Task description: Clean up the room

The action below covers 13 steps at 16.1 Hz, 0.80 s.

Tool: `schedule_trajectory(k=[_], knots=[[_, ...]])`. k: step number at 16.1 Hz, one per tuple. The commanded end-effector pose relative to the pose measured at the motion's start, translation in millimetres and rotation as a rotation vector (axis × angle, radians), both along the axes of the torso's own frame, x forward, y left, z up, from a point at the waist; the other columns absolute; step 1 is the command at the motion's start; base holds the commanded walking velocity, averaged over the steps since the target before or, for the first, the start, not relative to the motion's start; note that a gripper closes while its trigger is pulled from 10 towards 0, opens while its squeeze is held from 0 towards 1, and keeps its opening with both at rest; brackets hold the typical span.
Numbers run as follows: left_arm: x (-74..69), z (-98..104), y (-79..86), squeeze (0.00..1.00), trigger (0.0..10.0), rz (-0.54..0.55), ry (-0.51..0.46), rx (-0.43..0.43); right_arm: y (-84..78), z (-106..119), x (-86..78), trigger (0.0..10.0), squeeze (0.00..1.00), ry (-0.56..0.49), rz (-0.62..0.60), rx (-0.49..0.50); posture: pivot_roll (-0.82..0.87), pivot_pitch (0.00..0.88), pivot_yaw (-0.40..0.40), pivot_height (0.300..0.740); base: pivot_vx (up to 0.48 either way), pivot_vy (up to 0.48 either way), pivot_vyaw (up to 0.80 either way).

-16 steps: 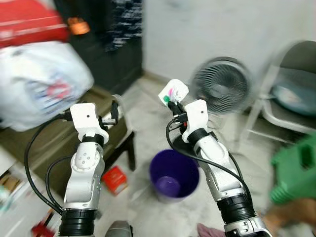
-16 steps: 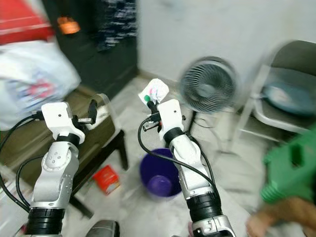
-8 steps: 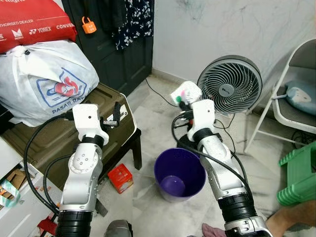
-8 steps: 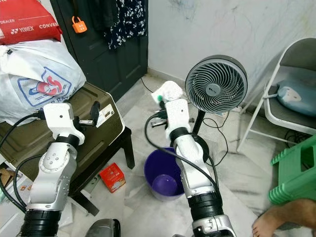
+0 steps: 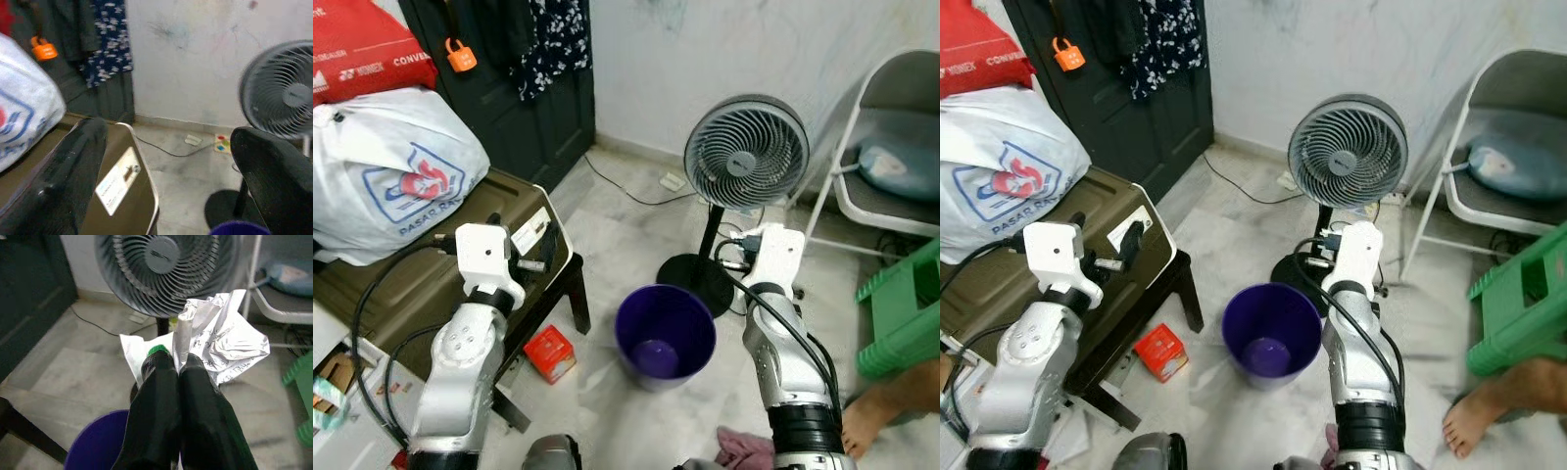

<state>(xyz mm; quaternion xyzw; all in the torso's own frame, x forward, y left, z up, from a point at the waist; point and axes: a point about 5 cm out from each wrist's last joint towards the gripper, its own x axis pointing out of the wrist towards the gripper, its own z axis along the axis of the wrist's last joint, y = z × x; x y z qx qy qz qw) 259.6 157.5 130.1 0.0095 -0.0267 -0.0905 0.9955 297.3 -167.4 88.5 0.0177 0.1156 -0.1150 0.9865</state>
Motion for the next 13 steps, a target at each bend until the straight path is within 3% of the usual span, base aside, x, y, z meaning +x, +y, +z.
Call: schedule_trajectory(k=[1, 5, 10, 13], knots=[[-3.0, 3, -2.2, 0.00, 10.0, -0.036, 0.002, 0.018, -3.9, 3, 1.3, 10.0, 0.00, 0.002, -0.028, 0.009, 0.04, 0.082, 0.054, 0.740, 0.000, 0.000, 0.00], [-1.8, 11, -6.2, 0.00, 10.0, -0.080, -0.006, 0.001, -1.7, 2, 1.2, 10.0, 0.00, 0.011, -0.027, 0.007, 0.05, 0.095, 0.065, 0.740, 0.000, 0.000, 0.00], [-2.5, 13, -7.4, 0.00, 10.0, -0.055, -0.008, -0.008, 31.9, 41, 4.6, 10.0, 0.00, -0.229, 0.205, -0.085, 0.04, 0.082, 0.056, 0.740, 0.000, 0.000, 0.00], [2.3, 16, -13.5, 0.00, 10.0, -0.055, -0.038, -0.036, 37.8, 41, 0.9, 10.0, 0.00, -0.244, 0.245, -0.118, 0.02, 0.053, 0.030, 0.740, 0.000, 0.000, 0.00]])
